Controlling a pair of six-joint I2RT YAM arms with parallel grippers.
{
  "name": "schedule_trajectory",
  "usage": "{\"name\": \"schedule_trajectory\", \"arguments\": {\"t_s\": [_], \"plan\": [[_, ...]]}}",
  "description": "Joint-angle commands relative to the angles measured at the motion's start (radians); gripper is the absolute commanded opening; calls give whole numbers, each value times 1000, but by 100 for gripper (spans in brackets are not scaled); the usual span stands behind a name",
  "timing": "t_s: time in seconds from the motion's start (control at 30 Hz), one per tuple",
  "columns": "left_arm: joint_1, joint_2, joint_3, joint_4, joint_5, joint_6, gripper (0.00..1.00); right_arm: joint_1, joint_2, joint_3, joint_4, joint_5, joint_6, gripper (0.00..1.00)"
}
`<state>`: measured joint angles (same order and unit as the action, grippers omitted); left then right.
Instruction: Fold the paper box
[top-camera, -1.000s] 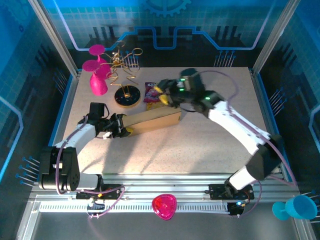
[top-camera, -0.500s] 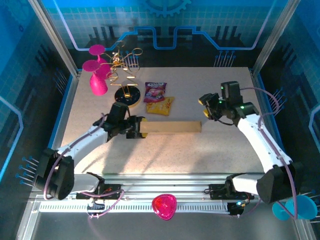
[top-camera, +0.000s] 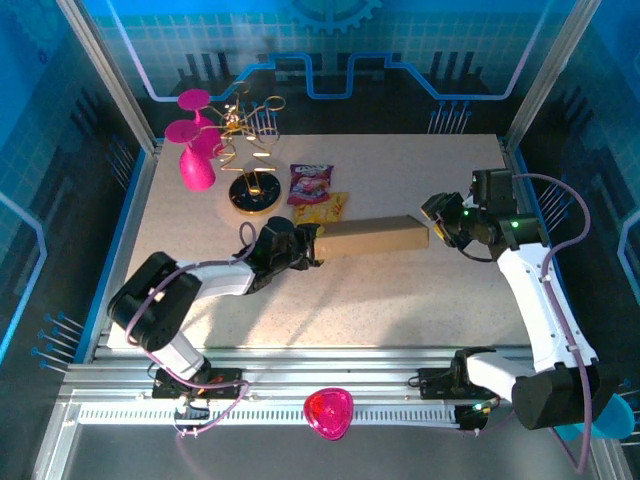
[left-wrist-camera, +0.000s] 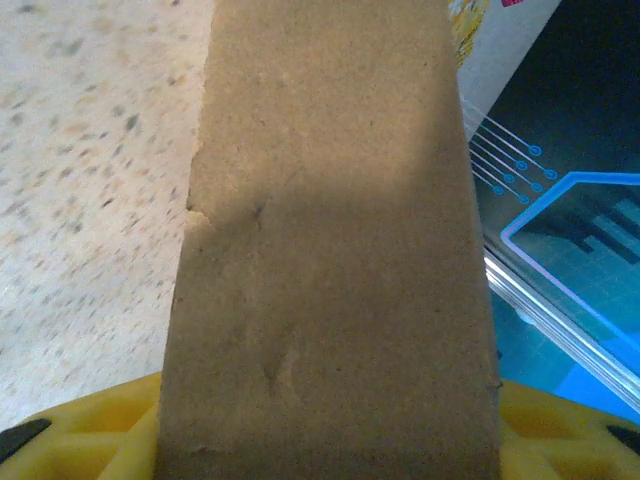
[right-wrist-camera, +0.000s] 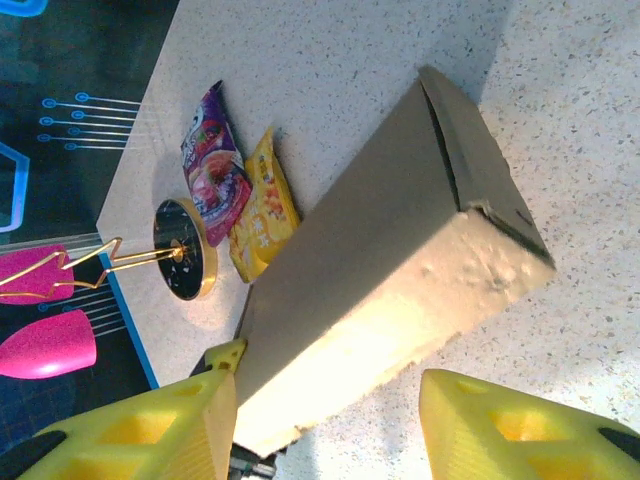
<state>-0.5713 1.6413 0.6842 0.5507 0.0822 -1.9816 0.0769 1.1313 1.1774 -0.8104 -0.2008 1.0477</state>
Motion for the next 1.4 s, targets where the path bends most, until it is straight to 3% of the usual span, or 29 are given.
{"name": "schedule_trajectory", "arguments": {"t_s": [0.0,0.2,0.37,0.47,0.57,0.83,1.07,1.13,1.2,1.3,1.37], "plan": [[-15,41,-6,53,-81,70,27,-18,-12,-15,-53,-26,-52,52],[-28,-21,-23,-88,-82,99,61,-46,-19,-26,-88,-8,-87,53],[-20,-111,31,-502,13,195,79,-65,-7,-27,-110,3,-118,54],[-21,-143,66,-725,64,283,82,-67,-1,-30,-119,11,-130,54],[-20,-191,64,-845,74,342,84,-61,3,-37,-133,5,-132,54],[31,-197,99,-967,182,500,88,12,-35,-136,-111,3,-104,55],[31,-135,126,-954,179,535,88,36,-41,-200,-95,-31,-99,56],[30,-167,157,-1046,113,552,87,37,-65,-230,-101,-16,-100,56],[31,-235,139,-1038,70,547,86,35,-92,-279,-88,-21,-91,56],[47,-309,104,-997,81,554,85,34,-128,-375,-40,-62,-70,56],[66,-331,120,-1065,95,603,85,27,-141,-412,-28,-64,-71,57]]}}
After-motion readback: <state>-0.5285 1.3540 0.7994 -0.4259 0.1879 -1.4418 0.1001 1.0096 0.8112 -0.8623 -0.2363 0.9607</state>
